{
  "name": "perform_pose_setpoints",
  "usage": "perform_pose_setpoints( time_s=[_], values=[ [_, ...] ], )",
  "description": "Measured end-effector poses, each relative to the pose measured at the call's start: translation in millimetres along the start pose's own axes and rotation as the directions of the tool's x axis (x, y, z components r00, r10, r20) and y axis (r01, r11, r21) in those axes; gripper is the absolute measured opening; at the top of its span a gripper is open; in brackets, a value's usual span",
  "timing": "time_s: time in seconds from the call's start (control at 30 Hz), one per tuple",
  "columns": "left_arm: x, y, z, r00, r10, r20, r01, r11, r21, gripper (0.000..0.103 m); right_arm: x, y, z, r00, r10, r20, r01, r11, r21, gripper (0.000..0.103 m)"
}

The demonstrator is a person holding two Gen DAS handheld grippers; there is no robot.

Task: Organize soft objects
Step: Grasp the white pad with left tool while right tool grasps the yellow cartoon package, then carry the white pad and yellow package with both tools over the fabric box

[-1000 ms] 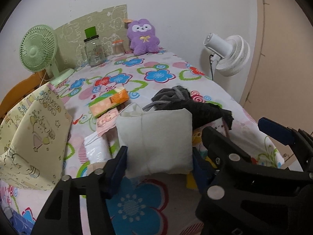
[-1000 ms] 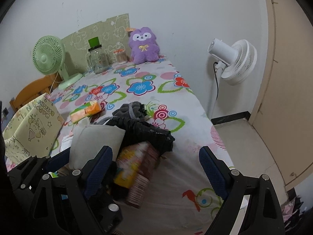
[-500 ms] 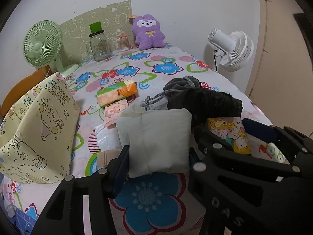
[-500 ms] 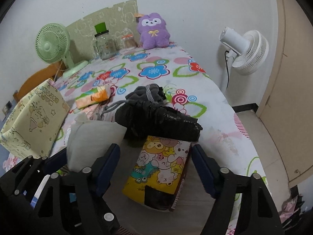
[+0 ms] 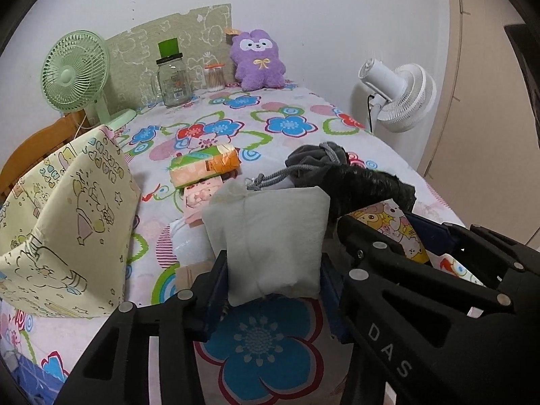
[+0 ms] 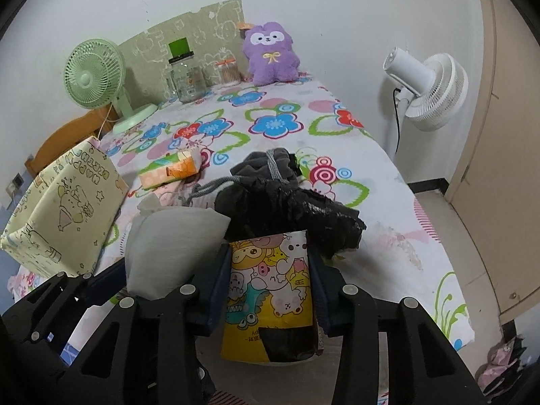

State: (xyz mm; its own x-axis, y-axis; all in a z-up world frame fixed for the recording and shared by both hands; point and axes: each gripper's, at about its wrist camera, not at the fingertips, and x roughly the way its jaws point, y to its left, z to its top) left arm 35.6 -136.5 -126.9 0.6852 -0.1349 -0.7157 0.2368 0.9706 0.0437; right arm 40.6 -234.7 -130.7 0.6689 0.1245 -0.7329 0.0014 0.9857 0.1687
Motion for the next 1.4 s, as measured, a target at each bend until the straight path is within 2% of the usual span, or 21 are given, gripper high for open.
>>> perform_pose_setpoints(
  time_s=[0.17,0.93,1.4],
  values=[
    [-9.1,3.0,4.0,1.000,-0.001,0.023,0.001,1.000,-0.005,0.047,-8.3,5.1,5.8,1.000,-0.012,0.023,0.012,1.000,-0.010,0.046],
    [-62.9,18.7,43.2,0.992,-0.016,0.126,0.020,0.999,-0.031,0.047,-65.1,30.2,47.9,0.988,-0.018,0.156,0.023,0.999,-0.030,0.046],
    [-88.1,31.6,67.8,0.985,-0.022,0.168,0.027,0.999,-0.031,0.047,-91.7,47.0,73.3,0.978,-0.020,0.209,0.030,0.999,-0.043,0.046]
  ],
)
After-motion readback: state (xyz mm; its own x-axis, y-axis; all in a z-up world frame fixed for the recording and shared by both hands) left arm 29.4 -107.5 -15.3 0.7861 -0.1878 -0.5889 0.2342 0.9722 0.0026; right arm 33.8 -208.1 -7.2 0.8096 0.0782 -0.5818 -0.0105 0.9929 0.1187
